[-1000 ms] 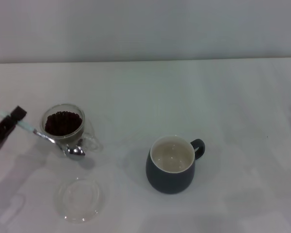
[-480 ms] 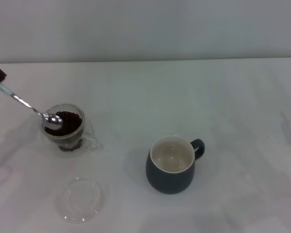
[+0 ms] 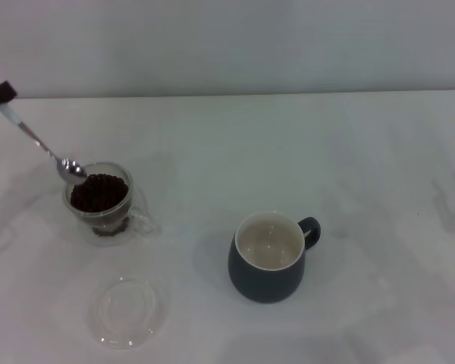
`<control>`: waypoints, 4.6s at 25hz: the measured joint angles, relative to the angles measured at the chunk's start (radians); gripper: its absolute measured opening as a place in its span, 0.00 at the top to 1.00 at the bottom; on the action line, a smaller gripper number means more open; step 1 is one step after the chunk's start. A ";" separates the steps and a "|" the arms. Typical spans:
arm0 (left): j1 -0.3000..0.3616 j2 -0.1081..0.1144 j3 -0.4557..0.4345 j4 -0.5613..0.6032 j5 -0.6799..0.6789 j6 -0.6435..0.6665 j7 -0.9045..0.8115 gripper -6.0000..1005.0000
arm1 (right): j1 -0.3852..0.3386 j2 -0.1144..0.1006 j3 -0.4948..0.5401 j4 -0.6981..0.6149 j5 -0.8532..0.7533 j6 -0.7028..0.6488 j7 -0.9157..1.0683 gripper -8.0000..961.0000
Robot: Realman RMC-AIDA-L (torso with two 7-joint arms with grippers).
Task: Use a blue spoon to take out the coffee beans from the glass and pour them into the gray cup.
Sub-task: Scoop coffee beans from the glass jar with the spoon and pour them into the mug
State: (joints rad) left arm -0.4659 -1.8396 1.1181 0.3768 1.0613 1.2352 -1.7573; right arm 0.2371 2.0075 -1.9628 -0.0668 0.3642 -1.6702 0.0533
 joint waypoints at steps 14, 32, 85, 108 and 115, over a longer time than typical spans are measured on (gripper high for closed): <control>-0.122 0.017 0.003 0.007 0.187 -0.152 -0.096 0.86 | -0.012 0.002 -0.045 0.006 -0.002 -0.044 0.056 0.59; -0.110 -0.028 -0.003 0.124 0.369 -0.161 -0.070 0.86 | -0.025 -0.001 -0.038 0.007 0.003 -0.048 0.056 0.58; 0.090 -0.163 -0.225 0.059 0.239 -0.191 -0.243 0.86 | 0.007 -0.016 -0.036 0.013 0.007 -0.004 0.069 0.58; 0.138 -0.186 -0.229 0.059 0.129 -0.083 -0.133 0.86 | 0.020 -0.019 -0.036 0.013 0.007 -0.007 0.060 0.58; 0.145 -0.193 -0.238 0.059 0.126 -0.038 -0.094 0.86 | 0.020 -0.020 -0.036 0.013 0.007 -0.021 0.058 0.58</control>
State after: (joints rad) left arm -0.3214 -2.0331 0.8799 0.4359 1.1876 1.1970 -1.8509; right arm 0.2571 1.9878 -1.9986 -0.0537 0.3711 -1.6916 0.1108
